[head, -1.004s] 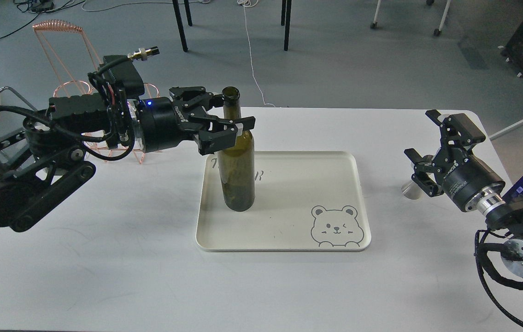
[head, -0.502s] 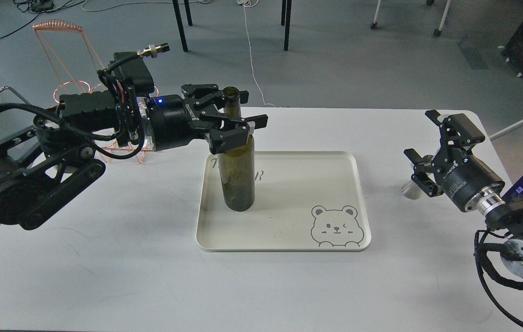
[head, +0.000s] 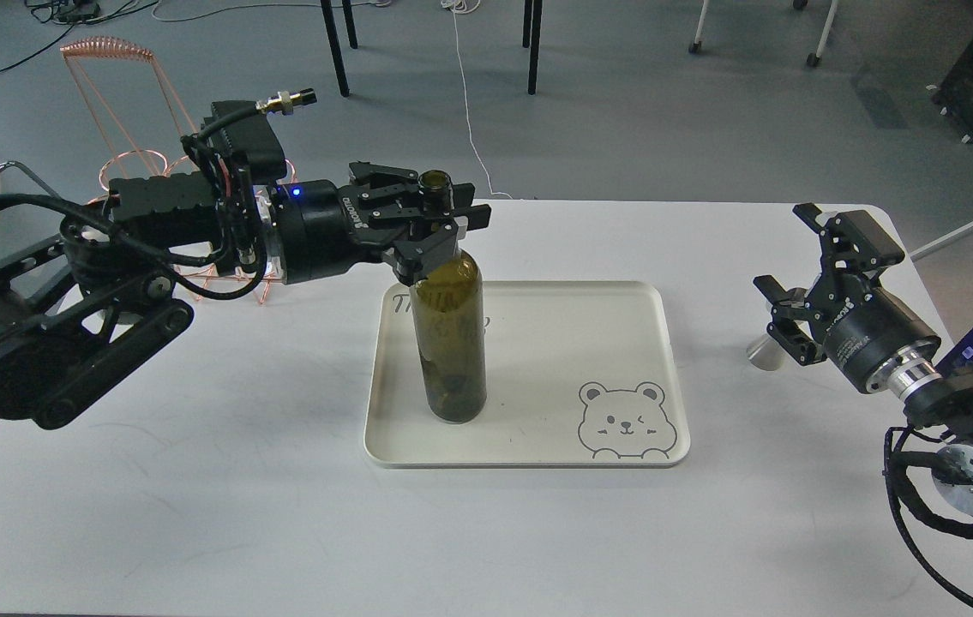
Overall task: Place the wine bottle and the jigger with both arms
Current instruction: 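Lift the bottle and carry it over the copper rack with the left gripper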
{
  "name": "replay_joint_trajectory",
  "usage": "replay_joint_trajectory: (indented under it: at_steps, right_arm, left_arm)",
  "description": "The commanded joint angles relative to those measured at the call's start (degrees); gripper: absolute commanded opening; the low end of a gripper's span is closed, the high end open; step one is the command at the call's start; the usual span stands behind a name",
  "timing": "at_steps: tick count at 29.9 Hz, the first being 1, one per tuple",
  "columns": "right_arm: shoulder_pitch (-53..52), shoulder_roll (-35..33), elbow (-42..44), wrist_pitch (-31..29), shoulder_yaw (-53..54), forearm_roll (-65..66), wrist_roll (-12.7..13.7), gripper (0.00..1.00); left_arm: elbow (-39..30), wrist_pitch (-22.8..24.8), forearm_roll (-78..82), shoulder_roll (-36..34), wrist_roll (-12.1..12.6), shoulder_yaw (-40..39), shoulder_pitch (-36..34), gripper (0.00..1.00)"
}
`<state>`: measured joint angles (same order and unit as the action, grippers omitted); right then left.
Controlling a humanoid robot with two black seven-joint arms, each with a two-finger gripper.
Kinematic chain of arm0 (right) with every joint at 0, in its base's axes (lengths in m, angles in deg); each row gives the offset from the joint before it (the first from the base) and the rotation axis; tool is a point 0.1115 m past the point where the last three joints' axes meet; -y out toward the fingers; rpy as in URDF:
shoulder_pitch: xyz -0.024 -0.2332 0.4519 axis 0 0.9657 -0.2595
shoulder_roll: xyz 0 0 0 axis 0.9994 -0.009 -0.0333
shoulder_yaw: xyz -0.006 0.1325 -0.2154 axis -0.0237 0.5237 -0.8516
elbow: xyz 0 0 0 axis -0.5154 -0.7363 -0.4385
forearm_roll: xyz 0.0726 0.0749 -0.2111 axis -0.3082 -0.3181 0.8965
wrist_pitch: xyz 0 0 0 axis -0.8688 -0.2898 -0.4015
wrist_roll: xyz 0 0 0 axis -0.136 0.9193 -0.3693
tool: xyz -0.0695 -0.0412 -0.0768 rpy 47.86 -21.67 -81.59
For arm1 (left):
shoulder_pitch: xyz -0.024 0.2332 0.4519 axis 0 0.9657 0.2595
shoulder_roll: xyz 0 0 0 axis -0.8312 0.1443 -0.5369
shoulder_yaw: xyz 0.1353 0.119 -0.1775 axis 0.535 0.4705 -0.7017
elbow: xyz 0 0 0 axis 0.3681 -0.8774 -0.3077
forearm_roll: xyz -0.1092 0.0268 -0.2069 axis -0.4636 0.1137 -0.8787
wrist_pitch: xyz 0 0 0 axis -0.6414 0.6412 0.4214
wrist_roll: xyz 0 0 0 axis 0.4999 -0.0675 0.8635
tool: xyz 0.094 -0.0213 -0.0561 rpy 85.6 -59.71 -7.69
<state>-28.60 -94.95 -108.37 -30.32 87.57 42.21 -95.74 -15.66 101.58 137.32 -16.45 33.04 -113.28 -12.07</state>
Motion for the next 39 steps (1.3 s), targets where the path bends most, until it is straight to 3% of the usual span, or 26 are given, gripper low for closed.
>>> replay_joint_trajectory:
  at_steps: [1,15,23,39]
  right_arm:
    - [-0.01,0.09,0.01,0.03,-0.01,0.00,0.00,0.99]
    - [0.08,0.18,0.01,0.12,-0.01,0.00,0.00,0.99]
    - [0.08,0.35,0.01,0.12,-0.01,0.00,0.00,0.99]
    - [0.08,0.35,0.01,1.00,-0.28,0.00,0.00,0.99]
  left_arm:
    - [-0.16,-0.03,-0.09,-0.35,0.02,-0.24,-0.82,0.10]
    - [0.10,1.73,-2.72,-9.13,0.02,0.02,-14.26,0.09]
    - [6.68,0.59,-4.31,-14.94,0.02,-0.07,-14.97,0.06]
    - [19.26,-3.36,-4.13,-15.82,0.02,0.02,-15.76,0.06]
